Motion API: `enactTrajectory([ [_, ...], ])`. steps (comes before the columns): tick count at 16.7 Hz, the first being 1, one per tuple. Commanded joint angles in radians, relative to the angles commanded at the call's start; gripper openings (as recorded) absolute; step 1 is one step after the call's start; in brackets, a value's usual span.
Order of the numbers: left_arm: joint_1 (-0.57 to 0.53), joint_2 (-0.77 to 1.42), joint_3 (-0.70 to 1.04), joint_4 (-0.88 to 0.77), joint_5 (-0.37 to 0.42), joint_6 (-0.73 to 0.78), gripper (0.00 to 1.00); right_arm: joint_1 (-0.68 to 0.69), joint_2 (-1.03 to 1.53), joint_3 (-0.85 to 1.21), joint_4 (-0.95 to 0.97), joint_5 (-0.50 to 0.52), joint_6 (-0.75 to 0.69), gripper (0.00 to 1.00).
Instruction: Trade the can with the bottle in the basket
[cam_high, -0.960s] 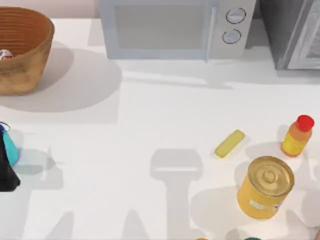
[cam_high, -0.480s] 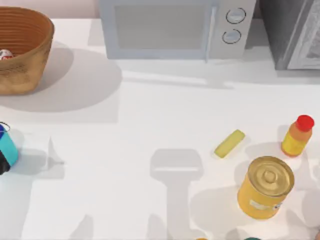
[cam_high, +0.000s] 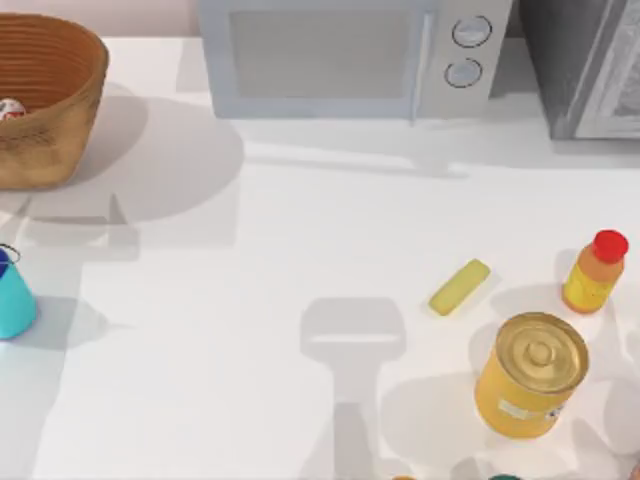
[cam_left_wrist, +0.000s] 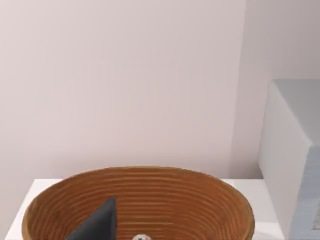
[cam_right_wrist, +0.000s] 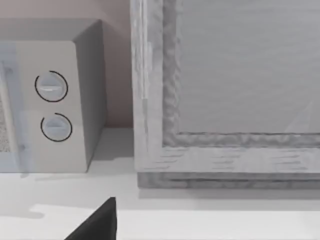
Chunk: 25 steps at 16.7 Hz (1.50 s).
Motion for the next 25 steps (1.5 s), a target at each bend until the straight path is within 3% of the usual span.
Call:
enactTrajectory([
  [8,0.043,0.737,0.816,-0.336,0.03,0.055,1.0,0.0,0.0,0.0,0.0,0.0,0.0,1.0],
  [13,0.071,1.242,1.207,-0.605,0.047,0.092,1.0,0.0,0.0,0.0,0.0,0.0,0.0,1.0],
  [19,0.101,1.709,1.486,-0.895,0.059,0.127,1.0,0.0,0.0,0.0,0.0,0.0,0.0,1.0],
  [25,0.11,1.822,1.552,-0.982,0.062,0.137,1.0,0.0,0.0,0.0,0.0,0.0,0.0,1.0],
])
